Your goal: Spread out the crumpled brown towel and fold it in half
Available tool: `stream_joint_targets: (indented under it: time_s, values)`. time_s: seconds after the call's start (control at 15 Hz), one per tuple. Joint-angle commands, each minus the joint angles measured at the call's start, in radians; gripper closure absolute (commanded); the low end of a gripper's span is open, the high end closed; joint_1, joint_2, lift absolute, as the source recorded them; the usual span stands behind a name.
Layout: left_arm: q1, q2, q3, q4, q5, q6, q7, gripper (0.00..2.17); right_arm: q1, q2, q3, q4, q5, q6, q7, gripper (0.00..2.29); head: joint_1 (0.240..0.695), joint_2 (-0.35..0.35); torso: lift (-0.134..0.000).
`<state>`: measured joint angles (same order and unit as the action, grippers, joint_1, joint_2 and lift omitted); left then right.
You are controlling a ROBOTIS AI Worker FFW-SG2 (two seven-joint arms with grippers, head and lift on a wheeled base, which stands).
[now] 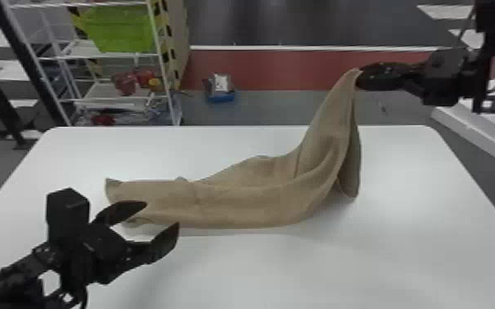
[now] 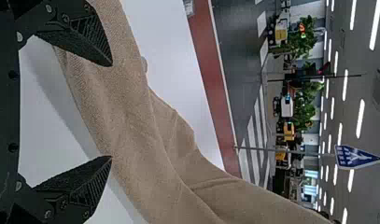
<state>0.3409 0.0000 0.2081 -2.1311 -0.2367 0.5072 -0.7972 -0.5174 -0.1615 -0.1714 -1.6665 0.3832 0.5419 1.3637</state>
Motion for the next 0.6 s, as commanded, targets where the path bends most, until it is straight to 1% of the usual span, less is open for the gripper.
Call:
stream_joint_targets:
  time_s: [0.0,0.13,0.33,0.4,0.53]
  values:
    - [-0.045,-0.003,-0.018,0.062,-0.018,-0.002,0.006,0.21,0.005,-0.006,-0.005,-0.01,-0.009,0.019,0.003,1.95,0.674,0.013,-0.134]
    - [-0.074,-0.003,-0.047,0.097,-0.073,-0.002,0.01,0.21,0.008,-0.006,-0.005,-0.01,-0.01,0.022,0.003,1.95,0.676,0.009,-0.134]
    - [-0.105,-0.003,-0.062,0.131,-0.107,0.001,0.006,0.21,0.008,-0.007,-0.008,-0.009,-0.021,0.022,0.003,1.95,0.679,-0.003,-0.134]
    - [-0.122,-0.003,-0.07,0.151,-0.138,0.001,-0.005,0.21,0.008,-0.006,-0.014,-0.009,-0.03,0.022,0.003,1.95,0.68,-0.004,-0.134]
    - [-0.148,-0.003,-0.07,0.181,-0.165,0.017,-0.027,0.24,0.01,-0.007,-0.023,-0.01,-0.033,0.031,0.003,1.95,0.681,-0.008,-0.134]
